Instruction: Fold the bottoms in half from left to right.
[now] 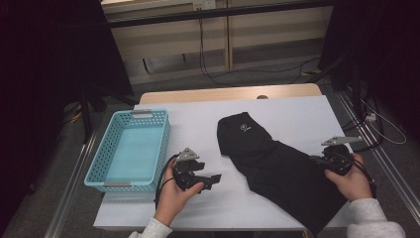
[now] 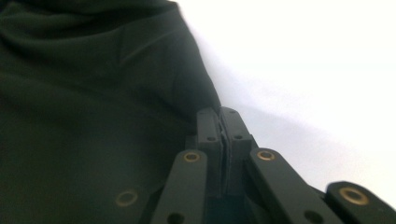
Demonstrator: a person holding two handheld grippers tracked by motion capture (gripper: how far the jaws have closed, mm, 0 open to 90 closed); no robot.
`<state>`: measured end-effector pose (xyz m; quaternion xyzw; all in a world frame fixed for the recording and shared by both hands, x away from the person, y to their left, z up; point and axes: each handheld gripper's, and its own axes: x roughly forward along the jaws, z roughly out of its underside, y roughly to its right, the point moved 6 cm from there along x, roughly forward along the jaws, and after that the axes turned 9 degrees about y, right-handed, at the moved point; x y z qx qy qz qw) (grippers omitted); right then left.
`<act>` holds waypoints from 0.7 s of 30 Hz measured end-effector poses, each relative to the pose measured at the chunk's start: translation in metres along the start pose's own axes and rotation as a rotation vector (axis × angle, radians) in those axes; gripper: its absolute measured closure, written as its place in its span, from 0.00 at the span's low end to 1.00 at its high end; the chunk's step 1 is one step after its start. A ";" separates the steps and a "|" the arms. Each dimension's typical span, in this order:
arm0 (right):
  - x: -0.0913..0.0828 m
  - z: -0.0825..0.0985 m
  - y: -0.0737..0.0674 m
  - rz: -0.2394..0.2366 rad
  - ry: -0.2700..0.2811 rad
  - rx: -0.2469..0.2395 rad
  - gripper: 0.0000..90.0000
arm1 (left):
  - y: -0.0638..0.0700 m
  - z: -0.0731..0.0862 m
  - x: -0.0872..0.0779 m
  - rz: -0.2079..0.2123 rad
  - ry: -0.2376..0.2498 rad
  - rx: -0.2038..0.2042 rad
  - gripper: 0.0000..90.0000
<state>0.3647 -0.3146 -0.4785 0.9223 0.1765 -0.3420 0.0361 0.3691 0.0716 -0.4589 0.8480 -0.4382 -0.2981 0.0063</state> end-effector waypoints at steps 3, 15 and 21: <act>0.010 -0.004 0.008 0.042 0.004 0.004 0.98 | -0.003 0.001 -0.003 -0.009 0.003 -0.003 0.22; 0.009 -0.026 -0.007 0.109 0.090 -0.024 0.63 | -0.007 0.006 -0.009 -0.027 -0.003 -0.009 0.21; 0.012 -0.044 -0.049 -0.003 0.162 -0.021 0.53 | -0.008 0.009 -0.011 -0.034 -0.017 -0.011 0.20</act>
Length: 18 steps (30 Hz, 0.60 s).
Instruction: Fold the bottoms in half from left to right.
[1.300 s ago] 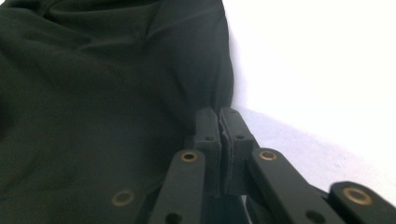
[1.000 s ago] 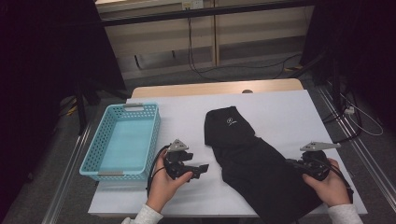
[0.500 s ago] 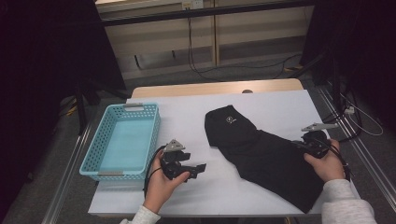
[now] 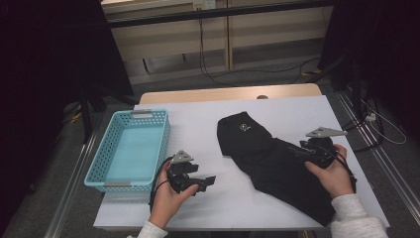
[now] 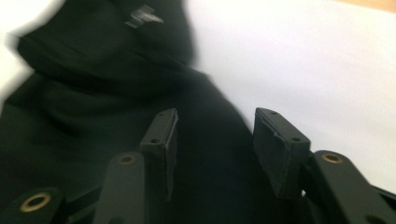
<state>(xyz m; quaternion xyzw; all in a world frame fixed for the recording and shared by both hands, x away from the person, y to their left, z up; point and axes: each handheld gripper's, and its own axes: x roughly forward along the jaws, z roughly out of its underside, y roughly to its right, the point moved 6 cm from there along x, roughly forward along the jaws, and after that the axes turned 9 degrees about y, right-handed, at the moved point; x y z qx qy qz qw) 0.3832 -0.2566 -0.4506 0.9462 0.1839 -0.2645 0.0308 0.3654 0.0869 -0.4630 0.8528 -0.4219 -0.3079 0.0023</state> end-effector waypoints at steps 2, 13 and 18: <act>0.007 -0.002 -0.016 -0.038 0.003 -0.001 0.51 | 0.000 0.001 -0.001 -0.002 -0.006 -0.001 0.20; 0.039 -0.003 -0.069 -0.162 -0.024 -0.012 0.48 | -0.003 0.008 -0.007 -0.011 -0.013 -0.010 0.20; 0.051 -0.006 -0.090 -0.199 -0.027 -0.042 0.51 | -0.006 0.012 -0.010 -0.020 -0.013 -0.018 0.20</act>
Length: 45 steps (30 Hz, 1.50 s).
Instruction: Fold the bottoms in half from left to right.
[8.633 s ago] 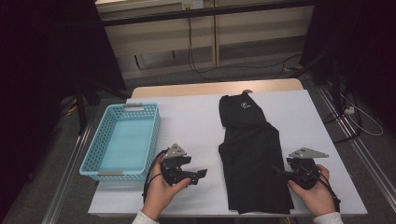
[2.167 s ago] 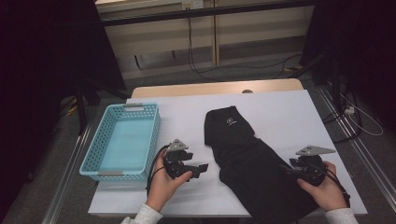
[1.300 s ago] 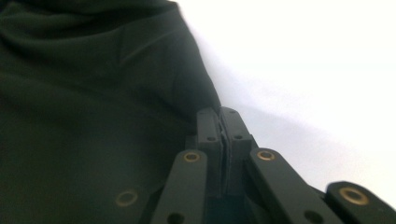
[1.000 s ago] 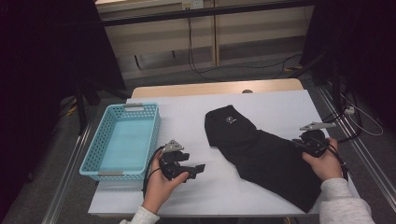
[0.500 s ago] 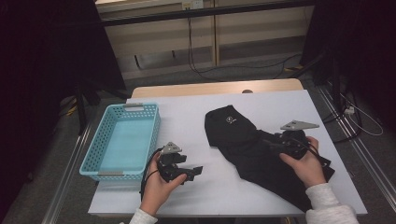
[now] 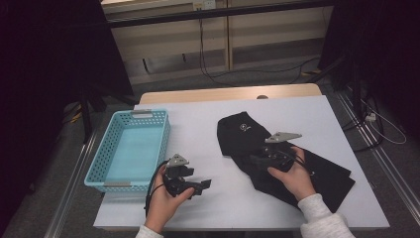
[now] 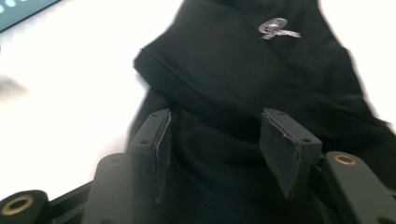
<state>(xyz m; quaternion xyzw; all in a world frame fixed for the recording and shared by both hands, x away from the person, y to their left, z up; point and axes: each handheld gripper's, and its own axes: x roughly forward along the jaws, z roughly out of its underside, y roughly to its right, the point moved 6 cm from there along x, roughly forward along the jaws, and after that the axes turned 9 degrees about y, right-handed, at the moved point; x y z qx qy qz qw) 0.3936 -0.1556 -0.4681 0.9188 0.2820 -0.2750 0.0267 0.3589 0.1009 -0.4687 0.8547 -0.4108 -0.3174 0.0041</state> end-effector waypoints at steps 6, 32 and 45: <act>0.019 0.001 -0.025 -0.063 -0.027 -0.050 0.59 | -0.003 0.002 -0.002 -0.008 -0.002 -0.008 0.20; 0.034 0.016 -0.073 -0.200 -0.097 -0.193 0.96 | -0.009 0.001 -0.008 -0.019 0.007 -0.011 0.20; 0.019 0.019 -0.096 -0.316 -0.096 -0.185 0.67 | -0.011 0.001 -0.012 -0.022 0.005 -0.012 0.20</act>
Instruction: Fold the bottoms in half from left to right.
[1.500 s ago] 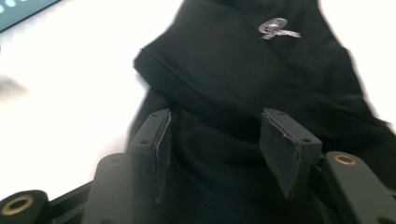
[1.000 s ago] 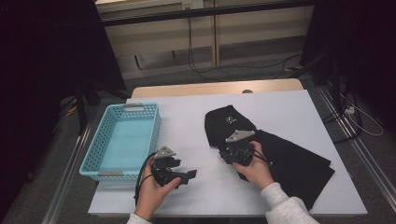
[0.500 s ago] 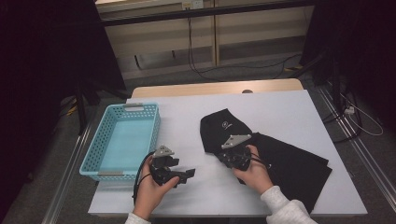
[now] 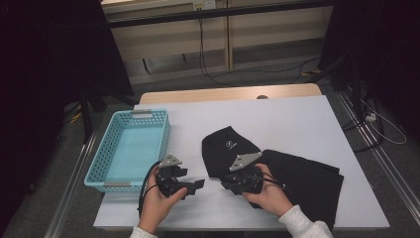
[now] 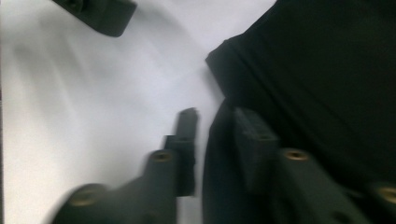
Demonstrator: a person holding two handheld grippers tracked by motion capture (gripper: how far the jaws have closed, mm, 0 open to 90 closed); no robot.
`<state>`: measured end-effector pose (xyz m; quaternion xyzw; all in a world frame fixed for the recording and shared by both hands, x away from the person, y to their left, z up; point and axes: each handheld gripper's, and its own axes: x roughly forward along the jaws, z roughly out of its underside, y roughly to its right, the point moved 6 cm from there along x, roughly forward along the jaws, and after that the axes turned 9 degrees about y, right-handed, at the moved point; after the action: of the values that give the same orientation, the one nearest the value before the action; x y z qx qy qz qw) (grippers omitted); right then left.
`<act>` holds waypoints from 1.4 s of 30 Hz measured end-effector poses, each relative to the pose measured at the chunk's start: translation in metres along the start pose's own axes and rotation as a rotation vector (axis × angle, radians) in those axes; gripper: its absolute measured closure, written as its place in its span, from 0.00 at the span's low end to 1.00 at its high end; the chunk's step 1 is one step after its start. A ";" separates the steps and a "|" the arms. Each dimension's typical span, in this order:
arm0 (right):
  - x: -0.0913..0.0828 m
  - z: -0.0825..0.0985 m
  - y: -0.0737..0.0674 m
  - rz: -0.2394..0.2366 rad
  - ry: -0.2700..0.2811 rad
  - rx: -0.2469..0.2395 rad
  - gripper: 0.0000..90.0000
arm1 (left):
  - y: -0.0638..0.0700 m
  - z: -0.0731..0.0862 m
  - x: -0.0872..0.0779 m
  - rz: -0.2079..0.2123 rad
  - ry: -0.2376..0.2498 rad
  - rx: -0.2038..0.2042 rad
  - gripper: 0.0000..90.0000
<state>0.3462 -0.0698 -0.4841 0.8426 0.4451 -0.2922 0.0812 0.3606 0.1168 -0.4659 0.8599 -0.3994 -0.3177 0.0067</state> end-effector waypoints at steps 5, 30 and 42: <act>-0.021 -0.014 0.014 -0.002 0.071 0.020 0.62 | -0.001 0.000 0.000 -0.002 0.001 0.000 0.20; 0.000 -0.025 0.049 0.147 0.094 -0.040 0.95 | -0.004 0.006 -0.004 -0.011 -0.003 -0.014 0.20; -0.010 -0.036 0.113 0.289 0.211 0.185 0.95 | -0.005 0.007 -0.002 -0.006 -0.011 -0.018 0.20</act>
<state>0.4469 -0.1294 -0.4624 0.9275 0.2968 -0.2274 -0.0026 0.3589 0.1232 -0.4718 0.8593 -0.3939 -0.3260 0.0114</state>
